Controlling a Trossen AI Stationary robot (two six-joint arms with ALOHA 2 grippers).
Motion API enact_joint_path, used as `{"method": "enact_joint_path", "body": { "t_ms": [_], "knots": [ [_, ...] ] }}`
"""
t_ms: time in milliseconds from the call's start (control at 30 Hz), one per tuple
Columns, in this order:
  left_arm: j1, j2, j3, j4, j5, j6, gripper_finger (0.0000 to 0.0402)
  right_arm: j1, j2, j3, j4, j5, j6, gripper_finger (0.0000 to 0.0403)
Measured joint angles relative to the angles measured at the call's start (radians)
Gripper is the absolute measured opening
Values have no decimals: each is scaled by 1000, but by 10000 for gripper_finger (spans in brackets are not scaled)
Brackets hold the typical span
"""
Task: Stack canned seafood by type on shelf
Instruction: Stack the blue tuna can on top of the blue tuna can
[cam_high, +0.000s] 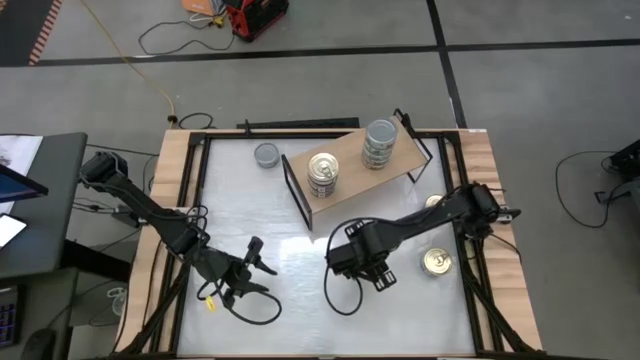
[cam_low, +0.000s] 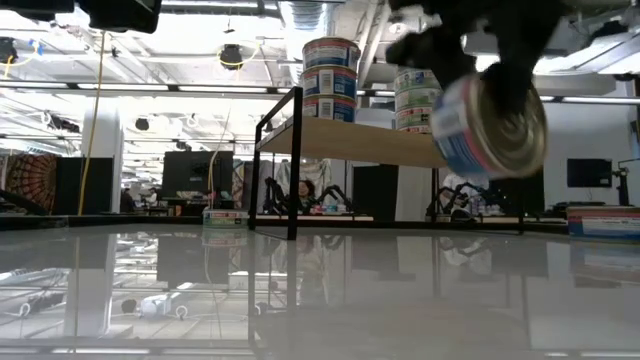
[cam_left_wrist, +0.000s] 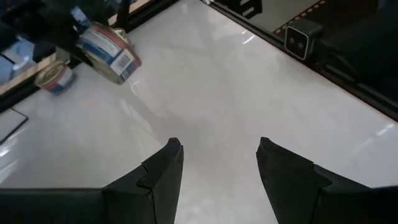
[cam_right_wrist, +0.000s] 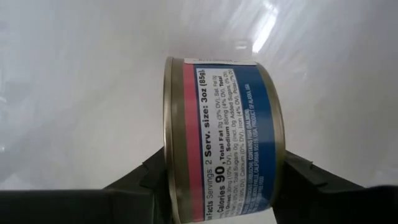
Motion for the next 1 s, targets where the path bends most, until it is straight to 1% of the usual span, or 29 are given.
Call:
{"method": "enact_joint_path", "body": {
  "t_ms": [267, 533, 633, 767, 900, 1000],
  "knots": [
    [0, 0, 0, 12, 12, 49, 194, -34, -1, 173, -69, -14, 38, 214],
    [0, 0, 0, 12, 14, 70, 194, -61, -2, 345, -94, -94, 48, 215],
    [0, 0, 0, 15, -5, 97, 194, -73, -2, 412, -95, -139, 66, 215],
    [7, 0, 0, 59, -70, 163, 194, -95, -2, 504, -109, -165, 76, 215],
    [38, 0, 0, 107, -76, 211, 194, -130, -2, 593, -125, -181, 113, 215],
    [69, 0, 0, 128, -102, 235, 194, -169, -38, 579, -98, -196, 128, 215]
  ]
}}
